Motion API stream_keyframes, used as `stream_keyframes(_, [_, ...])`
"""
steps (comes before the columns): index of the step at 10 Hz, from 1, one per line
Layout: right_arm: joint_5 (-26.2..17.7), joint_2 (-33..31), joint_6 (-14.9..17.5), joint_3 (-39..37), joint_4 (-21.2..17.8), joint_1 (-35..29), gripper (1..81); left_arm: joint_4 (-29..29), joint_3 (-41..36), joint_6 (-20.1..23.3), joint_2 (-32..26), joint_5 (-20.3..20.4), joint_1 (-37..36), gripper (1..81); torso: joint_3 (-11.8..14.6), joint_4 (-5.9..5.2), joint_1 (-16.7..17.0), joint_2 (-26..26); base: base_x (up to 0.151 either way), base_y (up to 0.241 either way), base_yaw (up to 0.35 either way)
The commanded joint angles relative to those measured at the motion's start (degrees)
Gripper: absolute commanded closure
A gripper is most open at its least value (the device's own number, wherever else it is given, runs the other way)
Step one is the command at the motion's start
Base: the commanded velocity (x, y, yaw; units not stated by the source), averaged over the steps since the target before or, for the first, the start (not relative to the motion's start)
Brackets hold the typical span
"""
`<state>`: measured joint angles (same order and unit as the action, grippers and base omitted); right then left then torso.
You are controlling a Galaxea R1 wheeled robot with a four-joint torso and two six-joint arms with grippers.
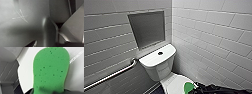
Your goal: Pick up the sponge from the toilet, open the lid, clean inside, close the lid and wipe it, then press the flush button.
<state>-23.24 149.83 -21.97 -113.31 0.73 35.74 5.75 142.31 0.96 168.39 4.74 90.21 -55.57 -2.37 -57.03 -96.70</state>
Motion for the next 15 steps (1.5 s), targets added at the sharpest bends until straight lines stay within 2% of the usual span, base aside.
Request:
stream_keyframes(1, [-0.23,1.89,-0.62,-1.89,-0.91,-5.72,1.0,-0.48,-0.46,-0.35,-0.24,-4.74,0.45,1.0,0.0,0.0,0.0,0.0,0.0,0.0,0.0])
stream_keyframes(3, [-0.5,3.48,-1.15,-5.51,-1.08,-5.02,1.0,-0.48,-0.46,-0.35,-0.42,-5.09,0.45,1.0,0.0,0.0,0.0,0.0,0.0,0.0,0.0])
stream_keyframes(7, [0.21,4.18,-1.5,-7.61,-0.91,-3.43,1.0,-0.39,-0.46,-0.35,-0.42,-5.09,0.63,1.0,0.0,0.0,0.0,0.0,0.0,0.0,0.0])
stream_keyframes(10, [7.15,6.38,-1.32,-11.57,-0.91,0.52,1.0,-0.48,-0.46,-0.44,-0.59,-5.18,1.16,1.0,0.0,0.0,0.0,0.0,0.0,0.0,0.0])
stream_keyframes(11, [8.72,5.95,-1.32,-9.58,-1.0,1.22,1.0,-0.48,-0.46,-0.43,-0.59,-5.88,1.16,1.0,0.02,0.0,0.0,0.0,0.0,0.0,0.0])
stream_keyframes(13, [15.23,3.92,-1.41,-1.65,-1.0,2.63,1.0,-0.48,-0.54,-0.44,-0.59,-6.06,1.16,1.0,0.05,0.0,0.0,-0.05,0.0,0.0,0.0])
stream_keyframes(15, [15.94,4.45,-1.41,-0.85,-0.91,3.59,1.0,-0.48,-0.72,-0.44,-0.68,-6.06,1.33,1.0,0.05,0.0,0.0,-0.05,0.0,0.0,0.0])
